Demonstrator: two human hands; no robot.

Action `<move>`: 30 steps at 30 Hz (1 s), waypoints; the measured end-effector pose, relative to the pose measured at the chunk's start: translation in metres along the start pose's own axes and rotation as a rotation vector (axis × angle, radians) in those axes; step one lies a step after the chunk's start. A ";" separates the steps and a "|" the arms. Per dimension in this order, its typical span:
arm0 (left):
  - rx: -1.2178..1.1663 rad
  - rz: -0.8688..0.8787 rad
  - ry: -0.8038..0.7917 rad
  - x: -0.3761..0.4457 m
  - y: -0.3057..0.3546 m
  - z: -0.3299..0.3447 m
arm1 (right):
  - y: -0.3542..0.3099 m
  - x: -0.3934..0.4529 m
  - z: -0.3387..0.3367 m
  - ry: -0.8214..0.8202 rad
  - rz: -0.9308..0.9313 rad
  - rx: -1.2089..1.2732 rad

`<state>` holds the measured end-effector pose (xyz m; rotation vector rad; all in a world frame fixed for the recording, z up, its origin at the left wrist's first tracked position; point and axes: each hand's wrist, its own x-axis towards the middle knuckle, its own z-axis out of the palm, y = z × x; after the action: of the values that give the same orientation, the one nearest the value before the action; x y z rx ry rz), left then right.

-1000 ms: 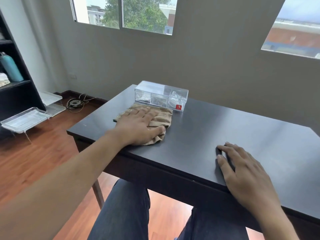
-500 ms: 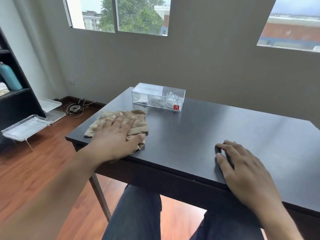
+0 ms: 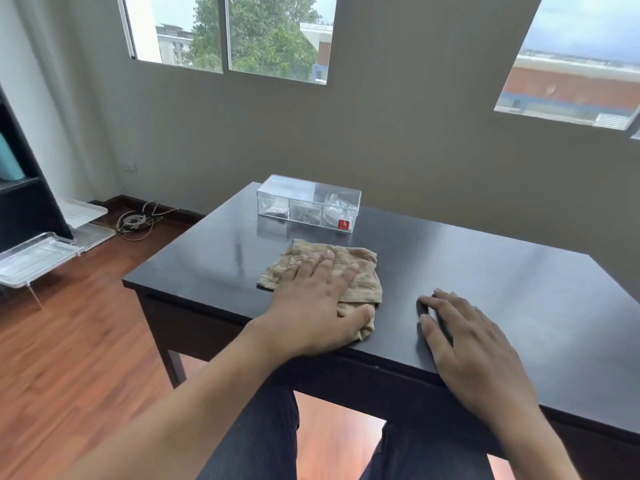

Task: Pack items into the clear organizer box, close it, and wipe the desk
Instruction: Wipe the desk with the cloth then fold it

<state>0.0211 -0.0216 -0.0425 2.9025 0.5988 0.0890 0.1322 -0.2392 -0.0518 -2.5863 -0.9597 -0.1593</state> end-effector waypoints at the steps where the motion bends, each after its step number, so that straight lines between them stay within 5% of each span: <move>1: -0.008 0.005 0.008 -0.001 -0.002 0.000 | 0.000 0.000 0.000 0.002 -0.003 0.000; 9: -0.065 0.055 0.020 -0.004 -0.024 -0.008 | 0.001 0.000 0.001 0.009 -0.020 0.003; 19: -0.129 -0.074 0.290 0.027 -0.057 -0.038 | -0.002 0.011 -0.007 0.017 -0.041 0.156; 24: -0.018 -0.226 0.094 0.044 -0.074 -0.041 | -0.020 0.038 -0.012 0.040 -0.075 0.243; 30: -0.077 -0.171 0.010 0.052 -0.080 -0.047 | -0.040 0.083 -0.012 -0.015 -0.096 0.205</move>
<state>0.0337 0.0784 -0.0101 2.7658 0.8228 0.1017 0.1698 -0.1660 -0.0090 -2.3601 -1.0486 -0.0639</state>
